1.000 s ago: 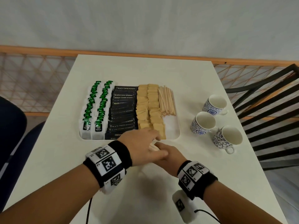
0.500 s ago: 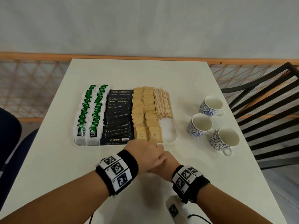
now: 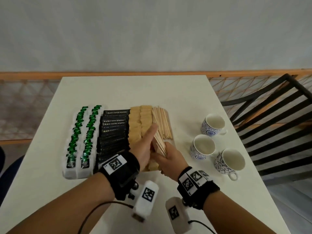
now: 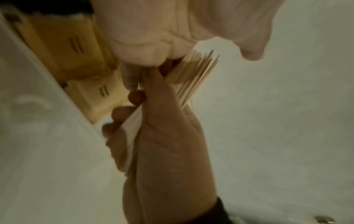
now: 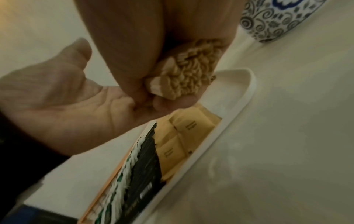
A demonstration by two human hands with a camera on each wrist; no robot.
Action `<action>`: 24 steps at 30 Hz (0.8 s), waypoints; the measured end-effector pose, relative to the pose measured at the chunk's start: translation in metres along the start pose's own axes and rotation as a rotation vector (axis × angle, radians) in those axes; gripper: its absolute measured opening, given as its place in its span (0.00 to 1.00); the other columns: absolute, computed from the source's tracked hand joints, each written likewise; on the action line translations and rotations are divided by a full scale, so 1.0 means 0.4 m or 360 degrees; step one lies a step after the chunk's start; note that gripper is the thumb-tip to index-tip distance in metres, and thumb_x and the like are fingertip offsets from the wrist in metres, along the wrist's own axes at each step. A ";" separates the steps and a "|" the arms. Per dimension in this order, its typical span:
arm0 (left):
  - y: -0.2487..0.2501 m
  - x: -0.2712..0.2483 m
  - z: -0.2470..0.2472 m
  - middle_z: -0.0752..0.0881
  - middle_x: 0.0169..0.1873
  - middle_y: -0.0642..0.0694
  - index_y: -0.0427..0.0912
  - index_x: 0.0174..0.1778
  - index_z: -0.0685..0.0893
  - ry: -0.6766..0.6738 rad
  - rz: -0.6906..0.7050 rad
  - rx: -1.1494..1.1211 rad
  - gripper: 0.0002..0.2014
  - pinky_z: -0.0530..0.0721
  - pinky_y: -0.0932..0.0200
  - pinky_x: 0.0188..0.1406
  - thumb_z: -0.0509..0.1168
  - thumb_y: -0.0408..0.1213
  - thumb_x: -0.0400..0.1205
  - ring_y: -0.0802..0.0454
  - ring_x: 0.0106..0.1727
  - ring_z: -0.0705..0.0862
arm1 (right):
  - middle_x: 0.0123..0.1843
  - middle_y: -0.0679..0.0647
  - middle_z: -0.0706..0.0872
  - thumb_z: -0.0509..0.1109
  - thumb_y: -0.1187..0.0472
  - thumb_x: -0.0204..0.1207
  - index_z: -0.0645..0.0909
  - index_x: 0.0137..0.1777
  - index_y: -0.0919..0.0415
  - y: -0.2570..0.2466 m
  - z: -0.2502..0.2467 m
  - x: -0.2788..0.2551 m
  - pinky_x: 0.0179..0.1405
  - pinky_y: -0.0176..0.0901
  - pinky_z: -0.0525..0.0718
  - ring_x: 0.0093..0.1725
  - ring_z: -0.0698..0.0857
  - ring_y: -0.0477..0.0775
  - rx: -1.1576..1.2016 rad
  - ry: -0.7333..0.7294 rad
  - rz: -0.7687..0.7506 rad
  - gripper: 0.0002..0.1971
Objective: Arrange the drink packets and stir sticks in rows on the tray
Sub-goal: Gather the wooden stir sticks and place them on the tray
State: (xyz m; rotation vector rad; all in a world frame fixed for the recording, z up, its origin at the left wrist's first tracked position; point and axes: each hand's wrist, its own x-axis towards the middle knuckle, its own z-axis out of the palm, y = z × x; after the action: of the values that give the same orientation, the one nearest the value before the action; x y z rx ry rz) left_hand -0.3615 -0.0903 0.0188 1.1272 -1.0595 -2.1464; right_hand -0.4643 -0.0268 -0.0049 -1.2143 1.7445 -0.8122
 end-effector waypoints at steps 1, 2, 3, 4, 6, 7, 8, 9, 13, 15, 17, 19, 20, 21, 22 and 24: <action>0.000 0.012 0.008 0.86 0.61 0.45 0.49 0.71 0.76 0.0008 0.0023 0.0055 0.29 0.82 0.50 0.62 0.65 0.59 0.77 0.47 0.62 0.84 | 0.33 0.53 0.82 0.67 0.54 0.78 0.72 0.51 0.52 -0.001 0.003 0.014 0.21 0.42 0.80 0.25 0.81 0.51 0.0045 0.0022 0.0007 0.07; -0.004 0.026 0.011 0.86 0.61 0.46 0.48 0.72 0.76 0.0056 0.0039 0.0158 0.27 0.80 0.49 0.65 0.68 0.53 0.78 0.48 0.63 0.84 | 0.32 0.51 0.81 0.66 0.55 0.78 0.72 0.53 0.51 -0.003 0.002 0.027 0.20 0.40 0.79 0.24 0.80 0.48 0.0079 0.0034 0.0013 0.07; -0.005 0.042 0.011 0.87 0.58 0.47 0.47 0.70 0.78 0.0161 0.0051 0.0289 0.23 0.80 0.48 0.67 0.69 0.47 0.79 0.49 0.61 0.84 | 0.32 0.49 0.80 0.66 0.57 0.78 0.72 0.56 0.50 -0.006 -0.001 0.038 0.20 0.37 0.78 0.24 0.80 0.44 0.0062 0.0036 0.0017 0.09; -0.010 0.065 0.006 0.87 0.55 0.48 0.46 0.66 0.80 0.0270 0.0051 0.0393 0.18 0.80 0.48 0.66 0.68 0.42 0.81 0.50 0.59 0.85 | 0.34 0.47 0.80 0.66 0.58 0.78 0.72 0.58 0.51 -0.007 -0.005 0.051 0.21 0.31 0.76 0.25 0.79 0.40 -0.0004 0.0030 0.0013 0.11; -0.007 0.107 -0.003 0.87 0.50 0.52 0.52 0.55 0.82 0.0363 -0.0015 0.0535 0.06 0.81 0.49 0.64 0.66 0.42 0.82 0.50 0.55 0.84 | 0.40 0.46 0.81 0.66 0.56 0.77 0.72 0.58 0.53 -0.007 -0.014 0.070 0.26 0.26 0.75 0.33 0.80 0.39 -0.0205 0.0041 0.0004 0.12; 0.001 0.122 -0.004 0.85 0.48 0.52 0.53 0.52 0.80 0.0369 -0.0060 0.0609 0.04 0.81 0.49 0.64 0.65 0.44 0.82 0.49 0.55 0.83 | 0.43 0.48 0.82 0.65 0.51 0.77 0.72 0.56 0.53 -0.008 -0.019 0.076 0.31 0.31 0.78 0.36 0.81 0.43 -0.0339 0.0057 0.0021 0.12; 0.009 0.133 -0.004 0.84 0.49 0.51 0.52 0.54 0.79 0.0370 -0.0115 0.0677 0.07 0.81 0.47 0.64 0.64 0.46 0.82 0.47 0.55 0.82 | 0.44 0.49 0.82 0.64 0.46 0.77 0.71 0.53 0.53 -0.004 -0.022 0.083 0.34 0.39 0.79 0.39 0.82 0.49 -0.0508 0.0074 0.0034 0.13; 0.014 0.145 -0.005 0.84 0.52 0.49 0.50 0.59 0.79 0.0365 -0.0149 0.0711 0.13 0.80 0.45 0.64 0.64 0.49 0.81 0.45 0.57 0.82 | 0.44 0.50 0.81 0.61 0.42 0.77 0.69 0.51 0.54 0.000 -0.025 0.090 0.35 0.45 0.76 0.40 0.81 0.53 -0.0701 0.0071 0.0038 0.15; 0.020 0.178 -0.005 0.84 0.58 0.42 0.45 0.65 0.77 0.0372 -0.0192 0.0686 0.31 0.82 0.40 0.62 0.64 0.59 0.69 0.40 0.58 0.83 | 0.50 0.56 0.81 0.56 0.41 0.82 0.67 0.50 0.57 0.009 -0.026 0.116 0.38 0.47 0.71 0.47 0.82 0.62 -0.0941 0.0076 0.0013 0.17; 0.026 0.176 0.002 0.84 0.55 0.40 0.44 0.57 0.77 0.0356 -0.0216 0.0700 0.27 0.83 0.41 0.60 0.64 0.60 0.70 0.39 0.56 0.84 | 0.52 0.59 0.81 0.55 0.43 0.83 0.65 0.49 0.57 0.017 -0.025 0.123 0.38 0.47 0.70 0.49 0.82 0.64 -0.0902 0.0069 0.0024 0.15; 0.033 0.167 0.008 0.83 0.50 0.41 0.44 0.50 0.78 0.0369 -0.0244 0.0722 0.20 0.83 0.43 0.60 0.63 0.58 0.77 0.39 0.55 0.83 | 0.51 0.59 0.81 0.54 0.44 0.84 0.63 0.48 0.56 0.030 -0.023 0.124 0.38 0.47 0.69 0.48 0.82 0.65 -0.0887 0.0048 0.0062 0.15; 0.031 0.167 0.008 0.83 0.45 0.40 0.40 0.48 0.80 0.0358 -0.0272 0.0673 0.20 0.83 0.37 0.60 0.62 0.56 0.78 0.35 0.55 0.84 | 0.50 0.59 0.81 0.54 0.45 0.84 0.63 0.47 0.56 0.038 -0.020 0.121 0.37 0.47 0.70 0.47 0.83 0.66 -0.0889 0.0054 0.0080 0.15; 0.029 0.167 0.006 0.83 0.43 0.39 0.38 0.50 0.81 0.0353 -0.0292 0.0652 0.23 0.83 0.35 0.60 0.62 0.56 0.76 0.34 0.54 0.85 | 0.50 0.59 0.82 0.54 0.45 0.84 0.63 0.47 0.56 0.042 -0.018 0.120 0.37 0.48 0.72 0.47 0.83 0.66 -0.0894 0.0070 0.0080 0.14; 0.029 0.165 0.006 0.82 0.43 0.37 0.37 0.51 0.82 0.0337 -0.0295 0.0630 0.23 0.83 0.36 0.59 0.61 0.55 0.74 0.35 0.51 0.86 | 0.50 0.59 0.82 0.54 0.46 0.83 0.63 0.47 0.56 0.045 -0.017 0.119 0.37 0.48 0.72 0.47 0.83 0.66 -0.0901 0.0084 0.0081 0.14; 0.026 0.168 0.003 0.81 0.43 0.36 0.38 0.50 0.81 0.0316 -0.0282 0.0613 0.21 0.84 0.40 0.56 0.61 0.53 0.74 0.37 0.47 0.85 | 0.50 0.59 0.82 0.54 0.46 0.83 0.63 0.46 0.56 0.049 -0.016 0.119 0.37 0.48 0.72 0.47 0.83 0.65 -0.0905 0.0097 0.0084 0.13; 0.027 0.164 0.003 0.83 0.46 0.30 0.36 0.48 0.82 0.0276 -0.0261 0.0603 0.16 0.84 0.40 0.48 0.60 0.45 0.76 0.35 0.46 0.85 | 0.50 0.58 0.82 0.54 0.47 0.84 0.64 0.47 0.57 0.055 -0.018 0.117 0.37 0.46 0.71 0.47 0.83 0.64 -0.0907 0.0115 0.0083 0.13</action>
State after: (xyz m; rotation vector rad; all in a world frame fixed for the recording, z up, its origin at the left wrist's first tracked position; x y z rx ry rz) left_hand -0.3972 -0.1425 -0.0023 1.5916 -1.3688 -1.9698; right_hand -0.4879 -0.0636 -0.0332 -1.5058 2.1394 -0.3309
